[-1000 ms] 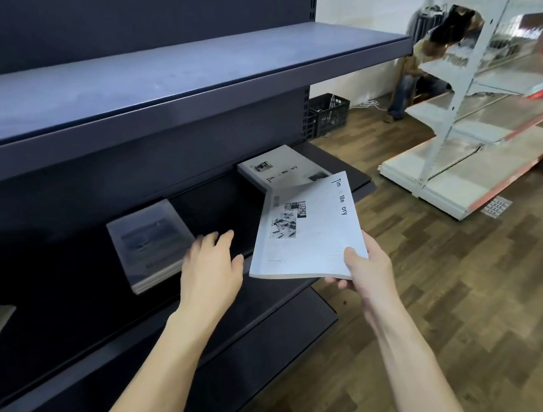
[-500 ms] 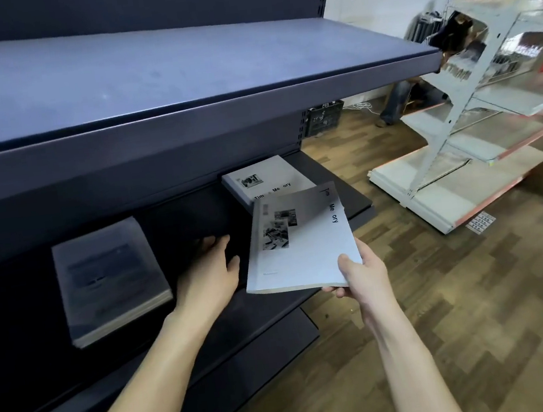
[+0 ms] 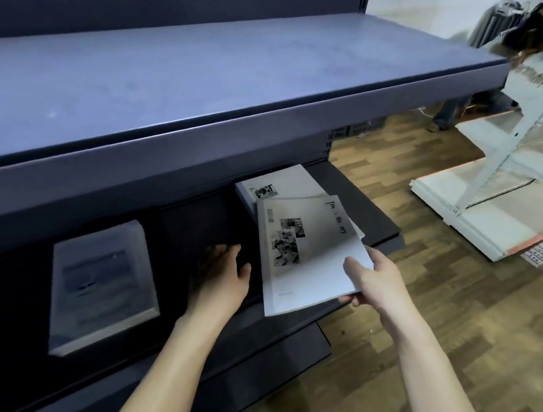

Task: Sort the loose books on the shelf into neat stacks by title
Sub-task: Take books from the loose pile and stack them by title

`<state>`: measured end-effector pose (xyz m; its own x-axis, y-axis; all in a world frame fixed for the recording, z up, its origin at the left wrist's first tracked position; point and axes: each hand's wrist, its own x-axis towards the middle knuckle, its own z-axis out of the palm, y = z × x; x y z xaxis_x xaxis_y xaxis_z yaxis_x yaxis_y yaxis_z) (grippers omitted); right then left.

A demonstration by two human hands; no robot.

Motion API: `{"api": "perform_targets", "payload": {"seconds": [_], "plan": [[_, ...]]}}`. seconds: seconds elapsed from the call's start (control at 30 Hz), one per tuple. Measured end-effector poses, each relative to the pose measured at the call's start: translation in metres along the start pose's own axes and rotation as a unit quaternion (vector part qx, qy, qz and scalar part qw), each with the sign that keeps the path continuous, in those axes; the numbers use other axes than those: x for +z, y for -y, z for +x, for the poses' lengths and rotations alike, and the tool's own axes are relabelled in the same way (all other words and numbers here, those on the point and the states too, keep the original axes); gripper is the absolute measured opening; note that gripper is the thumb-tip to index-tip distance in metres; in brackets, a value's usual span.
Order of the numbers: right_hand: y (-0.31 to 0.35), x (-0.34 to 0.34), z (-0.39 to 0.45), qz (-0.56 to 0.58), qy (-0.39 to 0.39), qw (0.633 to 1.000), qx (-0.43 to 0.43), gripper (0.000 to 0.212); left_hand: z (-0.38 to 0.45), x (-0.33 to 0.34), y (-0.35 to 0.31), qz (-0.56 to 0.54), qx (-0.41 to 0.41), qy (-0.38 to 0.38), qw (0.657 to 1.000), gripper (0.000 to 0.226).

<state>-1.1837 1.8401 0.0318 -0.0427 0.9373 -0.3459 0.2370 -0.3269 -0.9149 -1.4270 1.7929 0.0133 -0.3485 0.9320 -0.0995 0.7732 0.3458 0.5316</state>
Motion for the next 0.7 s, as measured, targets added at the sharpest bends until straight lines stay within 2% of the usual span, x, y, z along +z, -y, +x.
{"api": "perform_targets", "payload": {"seconds": [0.07,0.13,0.2,0.7], "plan": [[0.004,-0.006,0.013,0.000,0.020,1.000,-0.002,0.037,-0.001,0.003,-0.009,0.010,-0.020,-0.005,1.000,0.051],[0.007,-0.015,0.025,-0.007,0.037,0.999,-0.007,0.052,-0.004,0.008,-0.022,0.026,-0.041,-0.012,0.999,0.051],[0.009,-0.023,0.036,-0.009,0.044,0.999,-0.022,0.057,-0.006,0.014,-0.033,0.040,-0.054,-0.022,0.997,0.051],[0.005,-0.056,0.092,-0.062,0.075,0.987,-0.124,0.049,-0.043,0.045,-0.096,0.072,-0.136,-0.096,0.983,0.050]]}}
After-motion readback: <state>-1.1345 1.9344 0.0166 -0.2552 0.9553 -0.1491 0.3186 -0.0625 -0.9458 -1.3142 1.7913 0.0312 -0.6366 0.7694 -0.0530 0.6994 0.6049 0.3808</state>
